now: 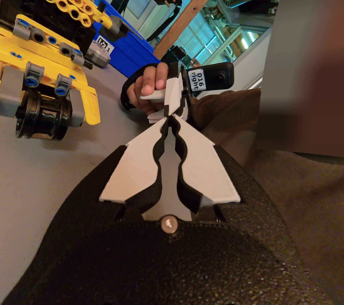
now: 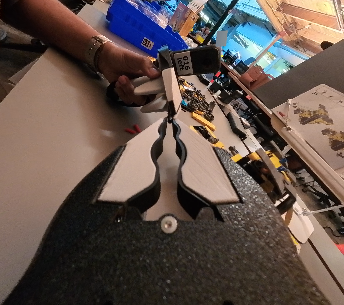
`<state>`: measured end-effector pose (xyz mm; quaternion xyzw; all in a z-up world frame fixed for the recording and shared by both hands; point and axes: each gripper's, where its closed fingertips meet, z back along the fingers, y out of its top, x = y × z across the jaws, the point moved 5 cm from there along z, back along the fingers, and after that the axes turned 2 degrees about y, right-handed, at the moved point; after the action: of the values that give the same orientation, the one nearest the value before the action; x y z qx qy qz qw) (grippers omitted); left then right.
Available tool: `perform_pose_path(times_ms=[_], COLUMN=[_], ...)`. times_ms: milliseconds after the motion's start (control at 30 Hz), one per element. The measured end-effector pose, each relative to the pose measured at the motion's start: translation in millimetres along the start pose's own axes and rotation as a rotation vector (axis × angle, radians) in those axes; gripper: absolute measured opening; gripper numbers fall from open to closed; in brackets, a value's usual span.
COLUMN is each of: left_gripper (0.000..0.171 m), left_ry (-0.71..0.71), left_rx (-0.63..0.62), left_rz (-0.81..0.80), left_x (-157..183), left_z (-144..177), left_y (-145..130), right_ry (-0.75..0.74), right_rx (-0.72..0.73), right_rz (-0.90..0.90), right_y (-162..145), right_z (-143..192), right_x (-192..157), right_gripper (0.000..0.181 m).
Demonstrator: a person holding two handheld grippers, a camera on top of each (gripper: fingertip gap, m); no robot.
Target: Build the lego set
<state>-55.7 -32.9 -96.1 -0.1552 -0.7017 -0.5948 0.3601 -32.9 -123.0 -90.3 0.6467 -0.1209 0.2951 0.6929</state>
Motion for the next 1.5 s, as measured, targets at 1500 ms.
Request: perform_pose_path(times_ms=[1500], left_gripper=[0.03], left_ry=[0.497], left_rx=[-0.569], left_rz=[-0.442], left_x=[-12.1], left_z=[-33.3], left_y=[-68.4], right_ry=[0.341], right_rx=[-0.757], right_rz=[-0.426], right_y=[-31.0], right_z=[3.9], right_x=[-29.4], right_gripper=[0.004])
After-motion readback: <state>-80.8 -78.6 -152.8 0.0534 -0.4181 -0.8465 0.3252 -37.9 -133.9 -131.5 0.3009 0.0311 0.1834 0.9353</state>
